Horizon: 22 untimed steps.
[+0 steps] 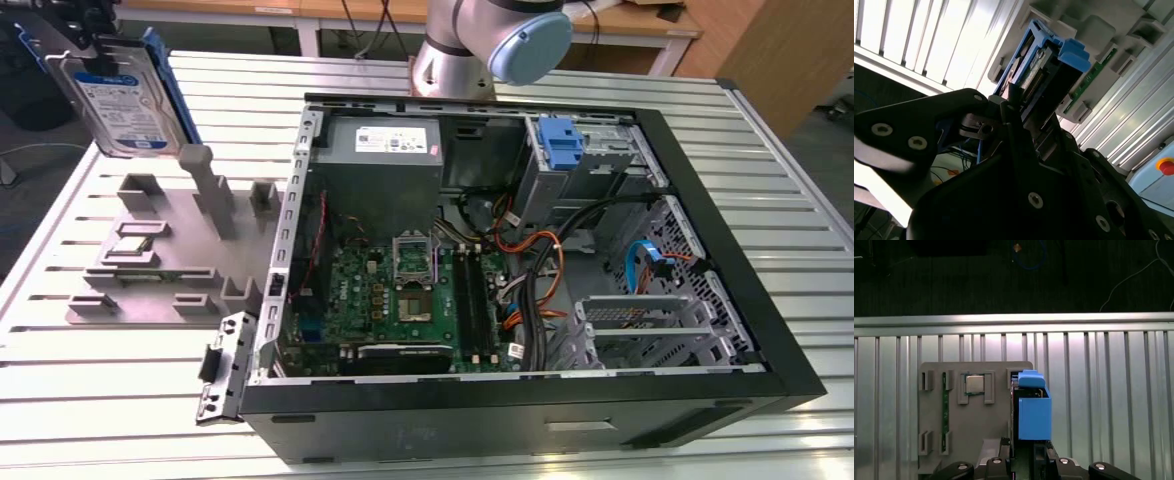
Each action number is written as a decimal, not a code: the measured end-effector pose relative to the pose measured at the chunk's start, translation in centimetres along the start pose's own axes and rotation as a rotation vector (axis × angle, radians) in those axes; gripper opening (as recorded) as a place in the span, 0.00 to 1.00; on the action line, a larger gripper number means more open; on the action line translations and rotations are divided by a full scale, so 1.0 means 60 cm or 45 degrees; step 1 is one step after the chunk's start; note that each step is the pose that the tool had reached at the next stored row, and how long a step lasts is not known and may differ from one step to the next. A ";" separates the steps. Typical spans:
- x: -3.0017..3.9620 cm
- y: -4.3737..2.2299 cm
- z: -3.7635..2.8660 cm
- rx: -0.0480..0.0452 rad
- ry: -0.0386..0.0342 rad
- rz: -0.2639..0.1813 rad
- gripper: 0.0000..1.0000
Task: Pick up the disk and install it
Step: 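Pick up the disk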
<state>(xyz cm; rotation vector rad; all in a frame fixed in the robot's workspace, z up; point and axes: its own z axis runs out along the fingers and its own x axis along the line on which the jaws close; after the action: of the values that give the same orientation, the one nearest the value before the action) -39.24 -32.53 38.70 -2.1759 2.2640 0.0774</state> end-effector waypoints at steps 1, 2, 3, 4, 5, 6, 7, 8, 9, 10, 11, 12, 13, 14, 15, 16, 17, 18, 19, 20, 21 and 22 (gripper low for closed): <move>0.000 0.000 -0.002 0.000 0.0000 0.000 0.35; 0.000 0.000 -0.004 0.000 -0.0001 0.000 0.35; 0.000 0.000 -0.007 0.000 -0.0001 0.000 0.35; 0.000 0.000 -0.009 0.000 -0.0001 0.000 0.35; 0.000 0.000 -0.012 0.000 0.0000 0.000 0.35; -0.001 0.001 -0.015 0.000 0.0000 0.000 0.35; -0.001 0.001 -0.018 0.000 0.0000 0.000 0.35; -0.001 0.001 -0.022 0.000 0.0000 0.000 0.35; -0.001 0.001 -0.025 0.000 0.0000 0.000 0.35; -0.001 0.001 -0.028 0.000 0.0000 0.000 0.35; -0.001 0.001 -0.031 0.000 -0.0001 0.000 0.35; -0.001 0.001 -0.033 0.000 0.0000 0.000 0.35; -0.001 0.001 -0.034 0.000 -0.0001 0.000 0.35; -0.001 0.001 -0.037 0.000 0.0000 0.000 0.35; -0.001 0.001 -0.039 0.000 0.0000 0.000 0.35; -0.001 0.001 -0.042 0.000 -0.0001 0.000 0.35; -0.002 0.002 -0.044 0.000 -0.0001 0.000 0.35; -0.002 0.002 -0.047 0.000 0.0000 0.000 0.35; -0.002 0.002 -0.050 0.000 0.0000 0.000 0.35; -0.002 0.002 -0.052 0.000 -0.0001 0.000 0.35; -0.002 0.002 -0.056 0.000 0.0000 0.000 0.35; -0.002 0.002 -0.059 0.000 -0.0001 0.000 0.35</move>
<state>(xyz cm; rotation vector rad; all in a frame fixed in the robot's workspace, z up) -39.24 -32.53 42.24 -2.1758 2.2639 0.0773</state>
